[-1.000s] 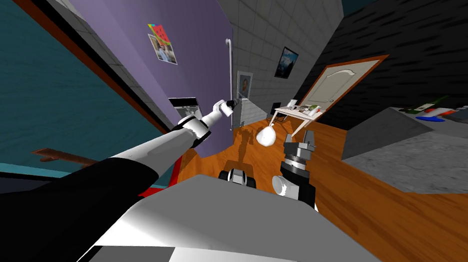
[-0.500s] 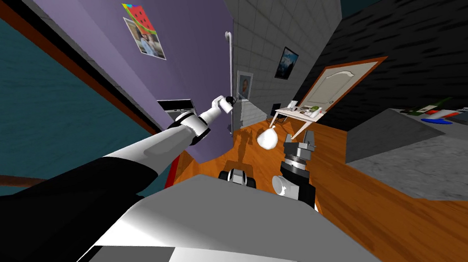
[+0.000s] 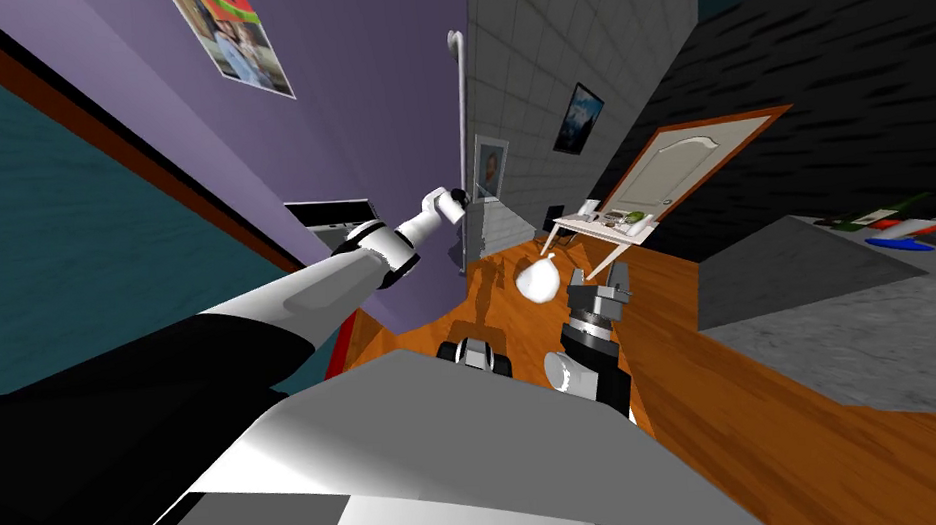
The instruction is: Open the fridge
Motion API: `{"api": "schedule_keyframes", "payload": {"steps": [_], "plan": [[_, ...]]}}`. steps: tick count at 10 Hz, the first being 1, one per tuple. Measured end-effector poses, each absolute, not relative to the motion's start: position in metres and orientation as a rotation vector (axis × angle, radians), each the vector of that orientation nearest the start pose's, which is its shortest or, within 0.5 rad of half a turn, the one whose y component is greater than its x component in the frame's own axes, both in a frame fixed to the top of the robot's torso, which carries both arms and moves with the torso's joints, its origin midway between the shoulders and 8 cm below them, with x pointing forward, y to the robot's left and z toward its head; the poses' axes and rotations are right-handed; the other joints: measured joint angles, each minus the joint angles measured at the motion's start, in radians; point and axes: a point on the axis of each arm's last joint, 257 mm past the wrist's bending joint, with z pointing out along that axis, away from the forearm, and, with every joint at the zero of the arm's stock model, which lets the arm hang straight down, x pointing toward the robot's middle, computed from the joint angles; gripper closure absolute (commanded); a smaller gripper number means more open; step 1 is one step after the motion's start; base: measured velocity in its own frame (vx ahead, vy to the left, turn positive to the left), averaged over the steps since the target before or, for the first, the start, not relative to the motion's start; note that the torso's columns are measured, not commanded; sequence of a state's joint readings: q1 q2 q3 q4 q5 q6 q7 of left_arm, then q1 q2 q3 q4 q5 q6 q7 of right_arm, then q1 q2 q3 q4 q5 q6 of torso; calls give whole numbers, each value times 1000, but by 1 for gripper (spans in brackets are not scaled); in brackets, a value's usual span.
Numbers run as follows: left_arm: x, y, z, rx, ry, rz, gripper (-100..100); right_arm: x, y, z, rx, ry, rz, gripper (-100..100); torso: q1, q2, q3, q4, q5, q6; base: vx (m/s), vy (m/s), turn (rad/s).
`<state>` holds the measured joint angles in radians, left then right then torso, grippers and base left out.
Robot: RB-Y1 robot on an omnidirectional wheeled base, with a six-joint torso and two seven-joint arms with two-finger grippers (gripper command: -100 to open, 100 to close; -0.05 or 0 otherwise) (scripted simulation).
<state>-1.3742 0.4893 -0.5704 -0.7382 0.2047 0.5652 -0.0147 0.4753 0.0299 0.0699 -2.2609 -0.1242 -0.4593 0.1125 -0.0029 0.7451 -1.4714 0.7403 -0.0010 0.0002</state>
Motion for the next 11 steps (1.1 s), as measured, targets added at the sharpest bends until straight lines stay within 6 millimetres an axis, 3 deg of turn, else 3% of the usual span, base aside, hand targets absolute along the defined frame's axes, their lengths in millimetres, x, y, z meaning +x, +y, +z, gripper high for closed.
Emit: {"api": "schedule_keyframes", "payload": {"steps": [2, 4, 5, 8, 10, 11], "plan": [[769, 168, 86, -653, 1600, -603, 100, 358, -271, 15, 754, 574, 1348, 0, 2, -1, -1, 0, 1, 4, -134, 97, -54], [762, 133, 87, -612, 1619, -647, 100, 358, -271, 16, 754, 574, 1348, 0, 4, 1, 1, 0, 2, 4, -225, 152, -121], [761, 122, 84, -602, 1634, -661, 100, 358, -271, 16, 754, 574, 1348, 0, 2, -4, -2, 2, 1, -3, -182, 93, -45], [756, 80, 88, -544, 1659, -714, 100, 358, -271, 16, 754, 574, 1348, 0, 6, -1, 0, 2, 2, 1, -207, 135, -68], [752, 66, 91, -525, 1661, -734, 100, 358, -271, 15, 754, 574, 1348, 0, -2, -14, -9, -4, 0, 0, -125, 70, -51], [747, 46, 94, -501, 1673, -760, 100, 358, -271, 16, 754, 574, 1348, 0, 2, -8, -6, -3, 0, 1, -209, 113, -106]]}}
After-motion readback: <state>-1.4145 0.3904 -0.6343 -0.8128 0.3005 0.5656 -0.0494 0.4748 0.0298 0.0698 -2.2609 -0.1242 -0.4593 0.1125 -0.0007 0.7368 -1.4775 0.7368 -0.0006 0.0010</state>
